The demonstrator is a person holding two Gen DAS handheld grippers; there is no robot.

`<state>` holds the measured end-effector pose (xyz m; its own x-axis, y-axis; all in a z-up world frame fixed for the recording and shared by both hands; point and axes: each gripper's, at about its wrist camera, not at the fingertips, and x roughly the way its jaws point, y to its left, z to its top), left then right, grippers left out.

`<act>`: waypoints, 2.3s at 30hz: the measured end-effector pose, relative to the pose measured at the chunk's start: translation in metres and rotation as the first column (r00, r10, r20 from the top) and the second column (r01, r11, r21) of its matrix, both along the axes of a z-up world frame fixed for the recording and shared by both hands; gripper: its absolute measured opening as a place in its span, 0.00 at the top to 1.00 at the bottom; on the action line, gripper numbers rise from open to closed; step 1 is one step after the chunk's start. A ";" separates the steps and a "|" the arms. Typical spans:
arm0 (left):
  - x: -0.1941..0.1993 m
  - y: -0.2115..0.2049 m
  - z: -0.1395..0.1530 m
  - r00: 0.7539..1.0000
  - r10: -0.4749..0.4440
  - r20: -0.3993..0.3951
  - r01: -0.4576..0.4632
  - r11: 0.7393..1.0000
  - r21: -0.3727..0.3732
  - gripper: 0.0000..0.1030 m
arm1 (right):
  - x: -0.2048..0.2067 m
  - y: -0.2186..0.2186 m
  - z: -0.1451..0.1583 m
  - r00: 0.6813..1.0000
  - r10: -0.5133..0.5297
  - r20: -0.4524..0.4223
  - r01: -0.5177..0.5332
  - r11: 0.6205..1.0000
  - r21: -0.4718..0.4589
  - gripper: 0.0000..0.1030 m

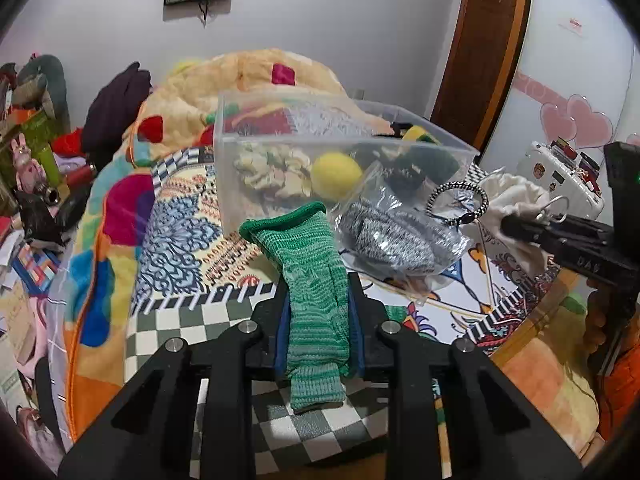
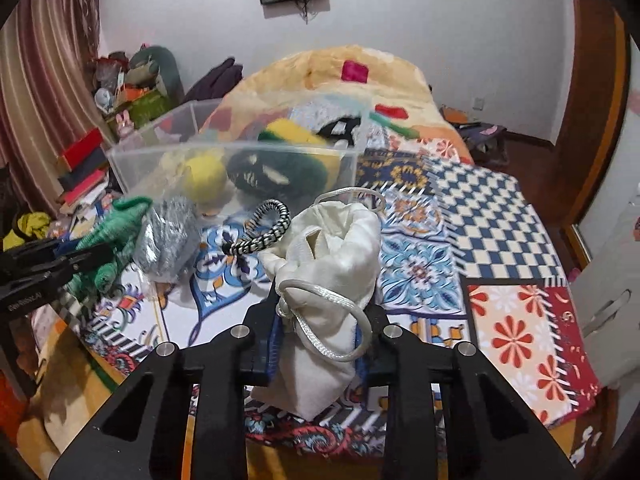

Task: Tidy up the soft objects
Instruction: 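Grasp the green knitted glove with the left tool while the right tool grasps the white drawstring pouch, then carry the glove and pouch over the clear box and release both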

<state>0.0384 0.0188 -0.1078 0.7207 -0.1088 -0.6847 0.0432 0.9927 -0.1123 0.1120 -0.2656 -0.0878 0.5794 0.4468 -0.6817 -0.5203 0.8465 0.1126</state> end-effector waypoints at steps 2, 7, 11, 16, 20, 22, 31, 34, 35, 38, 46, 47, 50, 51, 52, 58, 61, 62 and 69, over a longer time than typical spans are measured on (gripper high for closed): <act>-0.003 -0.001 0.008 1.000 0.001 0.025 -0.002 1.000 0.007 0.77 | -0.004 -0.003 0.011 0.999 -0.003 0.034 0.003 1.000 0.015 0.75; -0.010 -0.002 0.032 0.996 0.000 0.094 -0.001 1.000 0.011 0.77 | -0.010 -0.004 0.033 0.996 0.005 0.093 -0.010 0.999 0.052 0.75; -0.010 -0.002 0.055 0.988 -0.001 0.155 -0.002 1.000 0.019 0.77 | -0.011 0.002 0.047 0.990 0.022 0.136 -0.031 0.998 0.063 0.75; -0.001 0.001 0.078 0.974 0.005 0.228 -0.009 1.000 0.018 0.77 | -0.005 0.015 0.061 0.983 0.044 0.179 -0.060 0.995 0.084 0.75; 0.015 0.004 0.092 0.961 0.016 0.276 -0.021 1.000 0.017 0.77 | 0.003 0.031 0.070 0.974 0.063 0.218 -0.085 0.992 0.092 0.75; 0.025 0.007 0.094 0.960 0.020 0.280 -0.022 1.000 0.004 0.77 | 0.009 0.039 0.073 0.971 0.070 0.227 -0.095 0.990 0.103 0.75; 0.069 0.014 0.088 0.966 0.050 0.255 -0.052 0.999 0.003 0.77 | 0.034 0.072 0.074 0.970 0.107 0.220 -0.137 0.982 0.127 0.75; 0.082 0.013 0.082 0.971 0.047 0.233 -0.052 0.999 0.015 0.77 | 0.044 0.082 0.069 0.974 0.121 0.194 -0.147 0.981 0.126 0.75; 0.084 0.013 0.080 0.973 0.045 0.227 -0.051 0.999 0.019 0.77 | 0.048 0.085 0.067 0.975 0.124 0.183 -0.149 0.981 0.124 0.75; 0.095 0.011 0.071 0.980 0.040 0.197 -0.047 0.998 0.034 0.77 | 0.056 0.091 0.059 0.979 0.136 0.150 -0.154 0.981 0.114 0.75; 0.121 0.008 0.047 0.992 0.034 0.119 -0.041 0.998 0.056 0.77 | 0.071 0.105 0.034 0.986 0.151 0.068 -0.155 0.986 0.062 0.75; 0.124 0.007 0.043 0.993 0.033 0.109 -0.040 0.998 0.057 0.77 | 0.073 0.107 0.032 0.986 0.153 0.060 -0.156 0.986 0.056 0.75; 0.130 0.006 0.037 0.996 0.030 0.087 -0.035 0.998 0.061 0.77 | 0.075 0.111 0.029 0.986 0.161 0.049 -0.163 0.986 0.043 0.75; 0.132 0.005 0.036 0.996 0.028 0.081 -0.033 0.997 0.064 0.77 | 0.076 0.113 0.028 0.985 0.164 0.051 -0.166 0.986 0.034 0.75; 0.133 0.005 0.034 0.997 0.027 0.077 -0.032 0.997 0.068 0.76 | 0.075 0.114 0.027 0.985 0.167 0.051 -0.169 0.985 0.026 0.75; 0.134 0.005 0.031 0.998 0.025 0.059 -0.028 0.998 0.064 0.72 | 0.078 0.115 0.027 0.986 0.162 0.051 -0.162 0.987 0.005 0.66; 0.132 0.006 0.033 0.998 0.026 0.057 -0.029 0.998 0.051 0.67 | 0.078 0.112 0.030 0.985 0.162 0.054 -0.163 0.987 0.011 0.56; 0.131 0.007 0.034 0.998 0.027 0.060 -0.029 0.998 0.049 0.65 | 0.077 0.111 0.032 0.984 0.167 0.057 -0.168 0.986 0.015 0.56; 0.111 0.005 0.055 0.992 0.023 0.121 -0.027 0.999 0.029 0.48 | 0.064 0.100 0.052 0.980 0.165 0.111 -0.170 0.985 0.034 0.56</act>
